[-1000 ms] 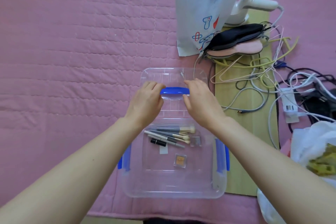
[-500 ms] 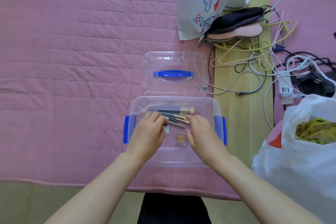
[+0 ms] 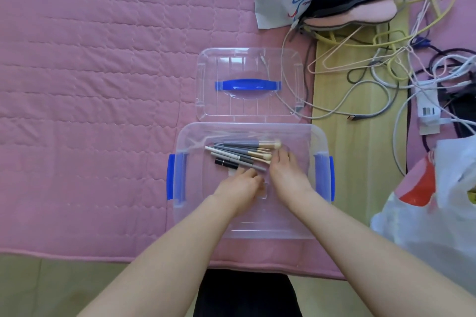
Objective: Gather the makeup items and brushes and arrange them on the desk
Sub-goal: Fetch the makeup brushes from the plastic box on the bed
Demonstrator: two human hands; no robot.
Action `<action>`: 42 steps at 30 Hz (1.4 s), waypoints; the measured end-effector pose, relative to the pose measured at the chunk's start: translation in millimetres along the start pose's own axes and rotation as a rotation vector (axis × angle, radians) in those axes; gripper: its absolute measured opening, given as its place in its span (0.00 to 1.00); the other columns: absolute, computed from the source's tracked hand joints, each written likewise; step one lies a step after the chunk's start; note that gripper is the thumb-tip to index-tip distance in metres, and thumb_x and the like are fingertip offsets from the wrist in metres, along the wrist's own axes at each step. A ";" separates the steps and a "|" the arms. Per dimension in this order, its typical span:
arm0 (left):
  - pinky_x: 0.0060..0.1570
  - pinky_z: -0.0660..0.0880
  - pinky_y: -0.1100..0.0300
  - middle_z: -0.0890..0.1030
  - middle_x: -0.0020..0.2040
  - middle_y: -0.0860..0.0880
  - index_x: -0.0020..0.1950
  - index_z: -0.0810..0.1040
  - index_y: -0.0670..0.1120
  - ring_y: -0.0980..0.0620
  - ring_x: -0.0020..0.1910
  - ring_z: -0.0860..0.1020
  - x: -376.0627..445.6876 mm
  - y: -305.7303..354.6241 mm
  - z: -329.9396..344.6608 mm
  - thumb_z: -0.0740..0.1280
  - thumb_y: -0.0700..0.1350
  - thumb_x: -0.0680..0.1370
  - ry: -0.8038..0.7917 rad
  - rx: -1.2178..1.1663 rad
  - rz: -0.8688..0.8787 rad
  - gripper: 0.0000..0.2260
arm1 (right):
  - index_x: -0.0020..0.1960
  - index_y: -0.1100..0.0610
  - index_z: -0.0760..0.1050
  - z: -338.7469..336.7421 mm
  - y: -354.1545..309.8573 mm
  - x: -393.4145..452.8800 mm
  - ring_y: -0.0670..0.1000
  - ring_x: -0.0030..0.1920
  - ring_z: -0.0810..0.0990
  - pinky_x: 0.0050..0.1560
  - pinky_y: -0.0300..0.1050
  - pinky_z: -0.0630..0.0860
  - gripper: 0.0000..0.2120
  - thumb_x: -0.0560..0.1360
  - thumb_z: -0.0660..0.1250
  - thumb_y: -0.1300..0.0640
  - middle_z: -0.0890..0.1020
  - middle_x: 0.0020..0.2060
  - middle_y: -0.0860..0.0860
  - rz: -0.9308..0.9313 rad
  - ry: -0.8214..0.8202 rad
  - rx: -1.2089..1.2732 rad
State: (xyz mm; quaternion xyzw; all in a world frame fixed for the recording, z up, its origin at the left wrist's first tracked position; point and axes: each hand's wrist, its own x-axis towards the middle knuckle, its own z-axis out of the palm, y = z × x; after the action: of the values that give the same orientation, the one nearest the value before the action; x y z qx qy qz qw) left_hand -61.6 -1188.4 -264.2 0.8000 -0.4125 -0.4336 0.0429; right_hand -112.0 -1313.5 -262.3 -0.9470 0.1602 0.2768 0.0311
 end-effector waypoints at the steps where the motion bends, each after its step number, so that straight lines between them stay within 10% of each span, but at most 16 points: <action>1: 0.56 0.70 0.51 0.68 0.65 0.45 0.68 0.70 0.46 0.45 0.66 0.65 3.3 0.5 1.4 0.61 0.41 0.79 -0.001 0.024 0.011 0.17 | 0.66 0.68 0.67 0.9 -0.7 3.1 0.58 0.60 0.74 0.55 0.45 0.76 0.20 0.75 0.56 0.66 0.73 0.62 0.63 0.003 0.027 -0.043; 6: 0.52 0.70 0.50 0.68 0.64 0.44 0.67 0.69 0.45 0.44 0.64 0.65 11.4 5.0 7.2 0.59 0.44 0.80 0.034 0.132 0.010 0.15 | 0.48 0.57 0.80 -0.9 -0.3 12.0 0.51 0.43 0.81 0.35 0.39 0.76 0.20 0.68 0.51 0.63 0.81 0.41 0.51 -0.057 0.036 -0.192; 14: 0.45 0.66 0.52 0.72 0.60 0.41 0.61 0.68 0.41 0.42 0.62 0.67 14.0 2.7 10.2 0.60 0.37 0.78 0.001 0.035 -0.052 0.12 | 0.62 0.65 0.65 14.2 4.9 23.3 0.60 0.60 0.70 0.49 0.52 0.73 0.15 0.78 0.49 0.68 0.70 0.60 0.61 -0.085 -0.065 -0.132; 20: 0.50 0.74 0.51 0.75 0.56 0.42 0.62 0.67 0.44 0.41 0.53 0.76 2.7 -6.5 10.7 0.61 0.35 0.77 -0.078 -0.205 -0.092 0.15 | 0.36 0.57 0.81 -4.6 1.0 10.5 0.51 0.34 0.80 0.30 0.40 0.74 0.11 0.56 0.79 0.56 0.83 0.37 0.51 -0.069 -0.040 -0.289; 25: 0.52 0.73 0.57 0.74 0.56 0.43 0.57 0.74 0.43 0.44 0.51 0.76 -10.3 -20.6 11.8 0.61 0.34 0.75 -0.012 -0.380 -0.158 0.12 | 0.62 0.64 0.68 9.3 8.1 19.1 0.60 0.60 0.72 0.55 0.52 0.70 0.15 0.77 0.53 0.67 0.71 0.61 0.61 -0.138 -0.059 -0.167; 33: 0.38 0.66 0.57 0.76 0.38 0.44 0.35 0.69 0.46 0.39 0.47 0.76 -24.1 -20.8 2.8 0.62 0.49 0.73 0.137 -0.643 -0.453 0.10 | 0.56 0.61 0.70 -7.7 2.4 10.5 0.59 0.54 0.73 0.45 0.51 0.70 0.12 0.74 0.58 0.64 0.71 0.56 0.58 -0.048 0.009 0.101; 38: 0.39 0.71 0.55 0.78 0.48 0.42 0.42 0.71 0.46 0.40 0.45 0.75 -22.5 -26.3 2.9 0.61 0.50 0.74 0.147 -0.330 -0.488 0.08 | 0.53 0.60 0.72 -6.6 -9.5 3.6 0.60 0.55 0.72 0.42 0.49 0.69 0.13 0.74 0.58 0.52 0.72 0.54 0.56 -0.115 0.064 0.160; 42: 0.30 0.59 0.55 0.74 0.52 0.47 0.50 0.71 0.46 0.42 0.43 0.75 -17.1 -30.8 2.6 0.61 0.41 0.75 0.382 0.041 -0.355 0.05 | 0.53 0.59 0.70 -2.6 -23.7 9.9 0.60 0.48 0.77 0.34 0.49 0.61 0.07 0.76 0.58 0.61 0.72 0.53 0.56 -0.226 0.041 0.105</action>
State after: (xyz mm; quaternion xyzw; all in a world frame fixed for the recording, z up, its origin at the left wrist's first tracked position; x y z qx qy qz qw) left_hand -49.3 -1155.6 -267.7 0.9279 -0.2587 -0.2670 0.0269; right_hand -95.1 -1294.3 -266.1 -0.9615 0.0674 0.2434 0.1086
